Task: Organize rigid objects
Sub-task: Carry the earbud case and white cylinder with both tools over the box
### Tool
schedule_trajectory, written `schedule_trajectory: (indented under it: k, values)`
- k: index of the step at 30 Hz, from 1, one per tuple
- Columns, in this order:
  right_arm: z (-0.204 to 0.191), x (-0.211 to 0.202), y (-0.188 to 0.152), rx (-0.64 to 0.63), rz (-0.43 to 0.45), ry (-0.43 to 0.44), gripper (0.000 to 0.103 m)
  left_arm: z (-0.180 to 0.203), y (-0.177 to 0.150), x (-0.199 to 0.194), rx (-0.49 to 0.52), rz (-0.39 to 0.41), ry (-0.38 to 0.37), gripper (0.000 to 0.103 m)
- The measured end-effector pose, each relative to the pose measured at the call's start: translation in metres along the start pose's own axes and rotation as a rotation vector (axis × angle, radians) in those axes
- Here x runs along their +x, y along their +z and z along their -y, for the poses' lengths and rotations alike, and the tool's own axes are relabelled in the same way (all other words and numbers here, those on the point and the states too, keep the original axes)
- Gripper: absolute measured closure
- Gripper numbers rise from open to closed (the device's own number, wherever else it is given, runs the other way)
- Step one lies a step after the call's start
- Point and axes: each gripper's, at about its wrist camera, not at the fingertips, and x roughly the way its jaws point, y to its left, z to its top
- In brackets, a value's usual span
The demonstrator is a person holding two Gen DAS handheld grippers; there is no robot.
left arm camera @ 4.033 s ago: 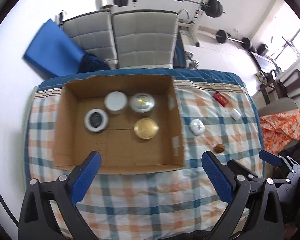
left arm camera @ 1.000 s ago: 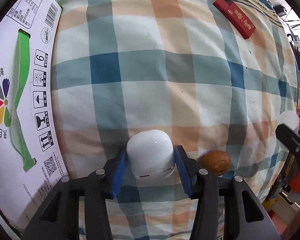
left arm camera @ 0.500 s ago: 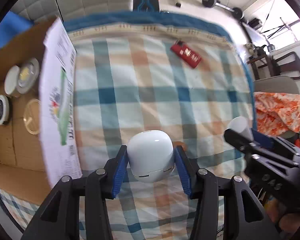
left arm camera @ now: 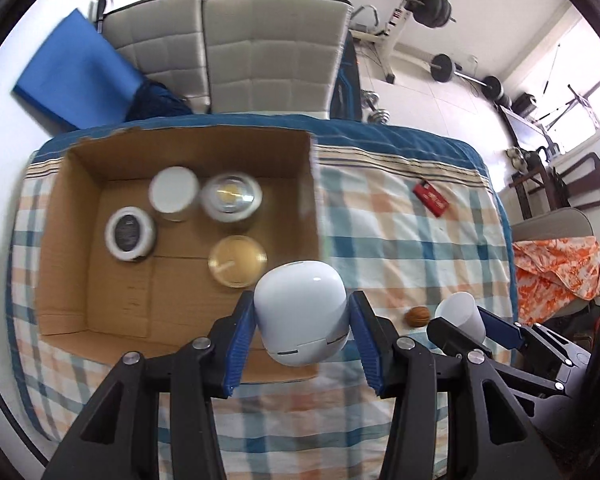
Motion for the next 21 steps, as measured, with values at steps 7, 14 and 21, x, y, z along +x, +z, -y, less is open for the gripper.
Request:
schedule_trajectory:
  k: [7,14,21]
  values:
    - [-0.080,0.020,0.001,-0.050,-0.018,0.036,0.049,-0.078,-0.005,-0.017,-0.051,0.010,0.036,0.059]
    - [-0.141,0.071,0.010,-0.077,-0.079,0.050,0.050,-0.145,-0.003,0.004,-0.091,-0.046,0.062,0.059]
    - [-0.175,0.138,0.019,-0.072,-0.161,0.057,0.049,-0.190,-0.001,0.059,-0.126,-0.151,0.053,0.059]
